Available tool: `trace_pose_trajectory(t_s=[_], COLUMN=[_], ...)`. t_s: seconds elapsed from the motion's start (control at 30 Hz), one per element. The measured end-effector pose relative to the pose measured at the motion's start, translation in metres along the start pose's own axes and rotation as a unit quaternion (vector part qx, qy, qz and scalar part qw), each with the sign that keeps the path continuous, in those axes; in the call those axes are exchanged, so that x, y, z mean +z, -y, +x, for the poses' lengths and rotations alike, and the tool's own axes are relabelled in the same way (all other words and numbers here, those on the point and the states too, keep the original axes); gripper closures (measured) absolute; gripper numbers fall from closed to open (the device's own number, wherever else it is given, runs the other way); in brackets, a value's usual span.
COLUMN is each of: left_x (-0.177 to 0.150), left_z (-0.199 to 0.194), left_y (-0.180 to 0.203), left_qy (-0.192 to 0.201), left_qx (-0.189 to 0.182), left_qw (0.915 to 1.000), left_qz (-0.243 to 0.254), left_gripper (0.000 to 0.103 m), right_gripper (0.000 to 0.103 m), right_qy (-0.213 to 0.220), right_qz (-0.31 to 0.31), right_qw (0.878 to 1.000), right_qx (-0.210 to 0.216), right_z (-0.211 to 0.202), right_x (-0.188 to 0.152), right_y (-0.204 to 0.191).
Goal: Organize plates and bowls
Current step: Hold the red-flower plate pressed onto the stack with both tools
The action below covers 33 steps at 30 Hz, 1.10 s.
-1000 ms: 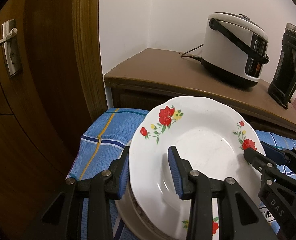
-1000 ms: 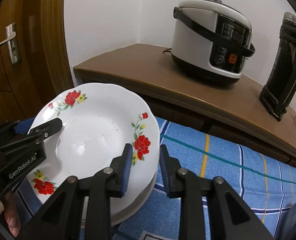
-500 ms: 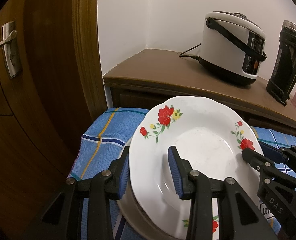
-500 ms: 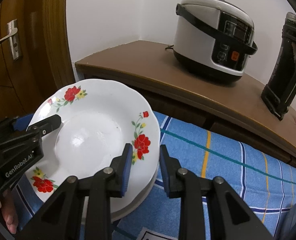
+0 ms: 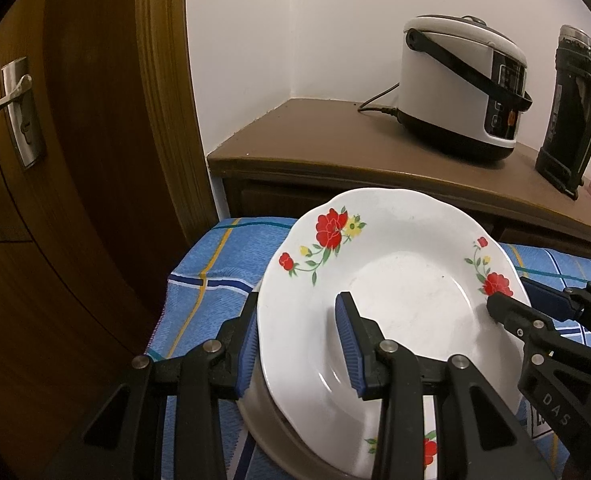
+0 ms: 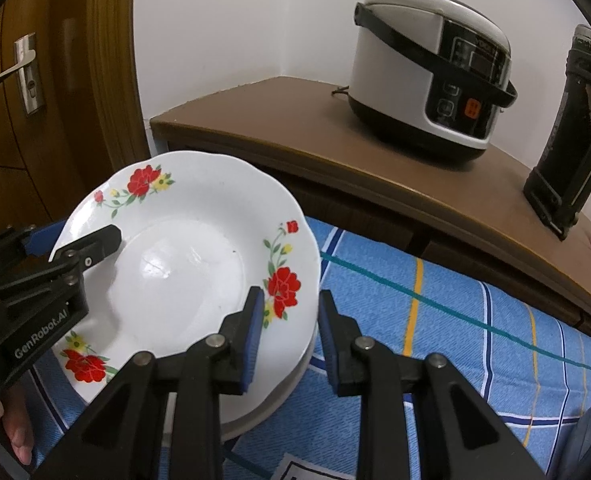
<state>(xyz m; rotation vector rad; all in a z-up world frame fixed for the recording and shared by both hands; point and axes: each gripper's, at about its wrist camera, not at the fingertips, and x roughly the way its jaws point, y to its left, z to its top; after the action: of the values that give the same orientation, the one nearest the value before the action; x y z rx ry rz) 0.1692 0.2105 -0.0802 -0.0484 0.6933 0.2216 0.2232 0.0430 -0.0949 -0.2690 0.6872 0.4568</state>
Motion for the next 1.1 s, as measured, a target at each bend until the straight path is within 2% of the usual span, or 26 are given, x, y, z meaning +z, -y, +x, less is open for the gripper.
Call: trace_pose_trajectory(t_s=[0.4, 0.53, 1.1], left_x=[-0.001, -0.003, -0.006], left_z=[0.003, 0.009, 0.013], left_y=[0.001, -0.001, 0.000], left_qy=[-0.003, -0.017, -0.024], left_qx=[0.012, 0.005, 0.010], left_qw=[0.9999, 0.9998, 0.9996], left_qz=[0.006, 0.000, 0.007], left_gripper=[0.063, 0.063, 0.063], right_gripper=[0.076, 0.076, 0.076], right_qy=[-0.001, -0.003, 0.002], right_qz=[-0.003, -0.005, -0.010], right_qw=[1.000, 1.000, 1.000], right_qx=[0.002, 0.001, -0.002], right_z=[0.003, 0.005, 0.004], right_x=[-0.001, 0.000, -0.001], right_y=[-0.001, -0.001, -0.003])
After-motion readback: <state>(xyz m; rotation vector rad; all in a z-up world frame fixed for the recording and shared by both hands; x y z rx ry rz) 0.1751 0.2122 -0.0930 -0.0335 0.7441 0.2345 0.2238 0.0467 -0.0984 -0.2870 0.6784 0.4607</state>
